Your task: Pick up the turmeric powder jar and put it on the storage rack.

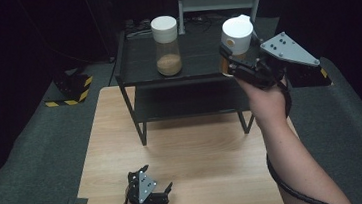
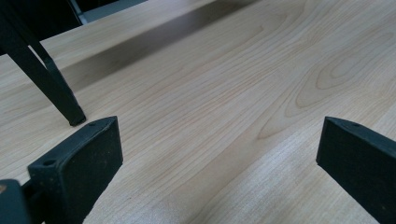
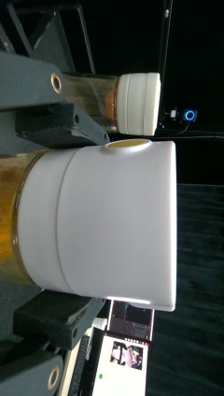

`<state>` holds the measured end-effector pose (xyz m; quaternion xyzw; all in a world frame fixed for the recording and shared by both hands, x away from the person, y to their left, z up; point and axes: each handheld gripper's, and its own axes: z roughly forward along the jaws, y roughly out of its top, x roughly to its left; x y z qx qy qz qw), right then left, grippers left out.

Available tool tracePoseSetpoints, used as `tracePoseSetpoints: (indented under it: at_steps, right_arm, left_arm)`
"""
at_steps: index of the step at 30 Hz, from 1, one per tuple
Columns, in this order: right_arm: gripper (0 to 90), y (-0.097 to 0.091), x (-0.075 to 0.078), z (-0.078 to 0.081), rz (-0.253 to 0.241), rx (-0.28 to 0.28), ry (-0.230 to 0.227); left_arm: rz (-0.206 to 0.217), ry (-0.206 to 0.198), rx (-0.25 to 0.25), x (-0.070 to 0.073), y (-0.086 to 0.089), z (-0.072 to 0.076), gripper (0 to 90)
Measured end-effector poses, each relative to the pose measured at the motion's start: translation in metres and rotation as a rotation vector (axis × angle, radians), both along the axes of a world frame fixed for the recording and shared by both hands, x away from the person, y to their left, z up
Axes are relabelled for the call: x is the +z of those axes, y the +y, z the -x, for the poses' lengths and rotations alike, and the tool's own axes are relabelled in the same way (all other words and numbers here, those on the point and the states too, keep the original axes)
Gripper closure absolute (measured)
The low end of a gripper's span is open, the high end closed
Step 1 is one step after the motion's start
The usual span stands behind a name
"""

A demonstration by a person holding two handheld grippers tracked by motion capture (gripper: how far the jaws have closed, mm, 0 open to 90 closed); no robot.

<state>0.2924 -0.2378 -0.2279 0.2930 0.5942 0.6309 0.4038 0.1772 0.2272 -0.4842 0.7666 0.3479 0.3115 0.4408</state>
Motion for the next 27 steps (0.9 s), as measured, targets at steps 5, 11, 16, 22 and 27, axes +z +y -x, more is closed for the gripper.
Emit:
tracePoseSetpoints:
  at_steps: [5,11,16,22,27]
  right_arm:
    - [29.8,0.005,0.001,-0.007,-0.001,-0.008,0.004]
    - [29.8,0.011,0.000,-0.016,0.003,-0.020,0.010]
    - [29.8,0.012,-0.001,-0.027,-0.005,-0.029,0.021]
    - [29.8,0.014,-0.003,-0.036,-0.027,-0.027,0.038]
    - [29.8,0.016,-0.004,-0.040,-0.037,-0.026,0.046]
  left_arm:
    - [0.001,-0.003,-0.001,0.000,0.000,0.000,0.7]
    - [0.003,-0.004,-0.002,-0.001,0.001,0.000,0.7]
    - [0.005,-0.003,-0.001,-0.001,0.001,0.000,0.7]
    - [0.008,-0.003,0.000,-0.001,0.001,0.000,0.7]
    - [0.008,-0.002,-0.001,-0.001,0.002,0.000,0.7]
